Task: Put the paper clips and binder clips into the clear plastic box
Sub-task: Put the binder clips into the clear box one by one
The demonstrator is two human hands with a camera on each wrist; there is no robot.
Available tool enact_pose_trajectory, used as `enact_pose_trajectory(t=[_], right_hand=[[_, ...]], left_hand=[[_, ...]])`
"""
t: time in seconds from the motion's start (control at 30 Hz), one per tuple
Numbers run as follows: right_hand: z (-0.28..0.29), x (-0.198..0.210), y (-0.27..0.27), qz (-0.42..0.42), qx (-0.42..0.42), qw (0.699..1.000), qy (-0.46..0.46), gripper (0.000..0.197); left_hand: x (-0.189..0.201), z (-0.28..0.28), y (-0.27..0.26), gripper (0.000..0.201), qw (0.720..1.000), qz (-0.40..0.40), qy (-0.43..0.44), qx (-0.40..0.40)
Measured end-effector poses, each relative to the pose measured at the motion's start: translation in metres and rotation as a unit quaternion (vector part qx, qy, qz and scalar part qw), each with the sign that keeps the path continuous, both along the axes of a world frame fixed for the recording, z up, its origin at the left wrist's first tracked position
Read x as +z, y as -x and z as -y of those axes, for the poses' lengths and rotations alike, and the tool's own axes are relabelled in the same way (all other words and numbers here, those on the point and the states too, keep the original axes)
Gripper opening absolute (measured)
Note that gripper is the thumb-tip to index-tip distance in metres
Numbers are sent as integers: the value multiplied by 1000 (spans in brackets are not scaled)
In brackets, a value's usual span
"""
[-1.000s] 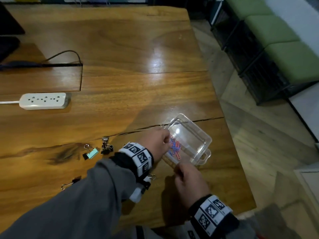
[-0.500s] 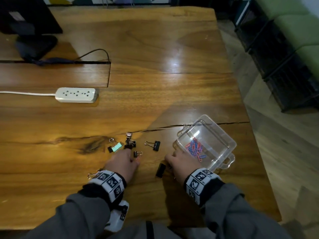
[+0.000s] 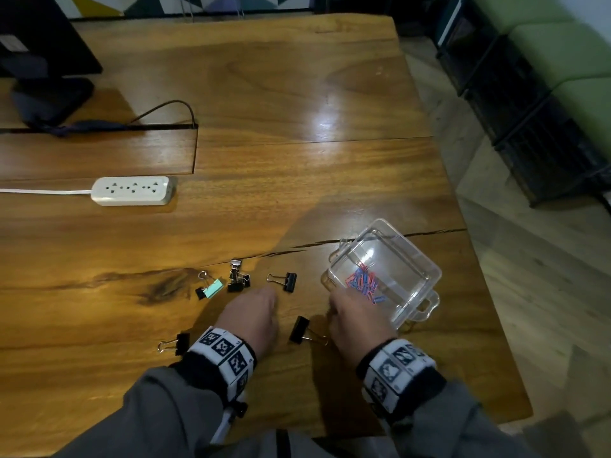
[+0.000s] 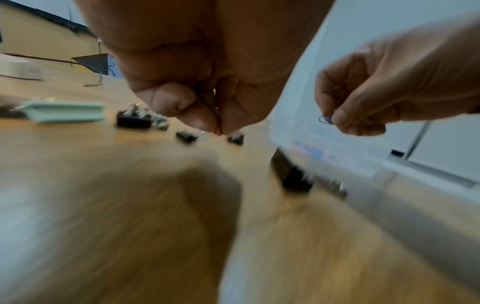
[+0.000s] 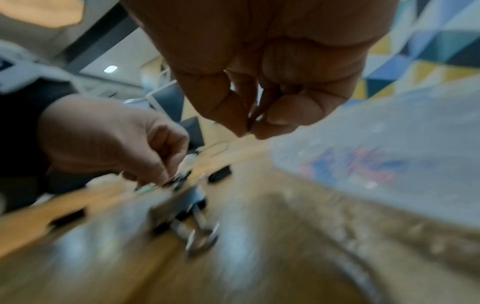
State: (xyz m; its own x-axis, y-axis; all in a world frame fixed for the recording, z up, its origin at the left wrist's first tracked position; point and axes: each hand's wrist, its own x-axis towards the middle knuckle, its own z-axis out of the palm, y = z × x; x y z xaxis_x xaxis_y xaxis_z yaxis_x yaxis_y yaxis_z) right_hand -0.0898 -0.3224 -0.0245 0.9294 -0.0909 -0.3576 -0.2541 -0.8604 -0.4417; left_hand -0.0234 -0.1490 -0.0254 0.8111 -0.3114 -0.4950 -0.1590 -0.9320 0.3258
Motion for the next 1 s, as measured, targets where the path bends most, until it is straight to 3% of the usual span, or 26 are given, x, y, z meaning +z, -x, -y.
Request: enact_pose_trajectory(t=[0.13,0.3,0.4,0.53,0.63,0.67,0.73,0.8,0.9,1.0], right_hand=[[43,14,0,35,-174,984,3,15],[60,11,2,66,-243,968,-7,16],[49,15,15,104,-197,975,9,13],[7,8,29,72,4,997,18,24],[-22,-7,23,45,148,987,46,38],[-30,-10,18,38,172,983,58,41],[-41,-14,7,18,193,978,77,42],[-46,-17,-2,0,192,977,92,39],[-51,-17,-10,-17,176,980,94,34],[-53,-11,-13,-28,123,991,54,27]], left_hand=[[22,40,-14,18,996,40,85,-2],[34,93,-23,24,980,30,191,-43],[31,76,-23,24,979,46,196,-40],[20,-7,-23,15,990,58,128,23],[15,-82,-17,15,997,73,10,11],[12,-103,-13,28,997,60,-41,5],[8,-135,-3,49,995,17,-101,-3],[4,-151,6,57,994,-19,-109,5],[-6,-151,16,55,993,-31,-111,28],[-14,-143,19,37,995,-8,-87,55]])
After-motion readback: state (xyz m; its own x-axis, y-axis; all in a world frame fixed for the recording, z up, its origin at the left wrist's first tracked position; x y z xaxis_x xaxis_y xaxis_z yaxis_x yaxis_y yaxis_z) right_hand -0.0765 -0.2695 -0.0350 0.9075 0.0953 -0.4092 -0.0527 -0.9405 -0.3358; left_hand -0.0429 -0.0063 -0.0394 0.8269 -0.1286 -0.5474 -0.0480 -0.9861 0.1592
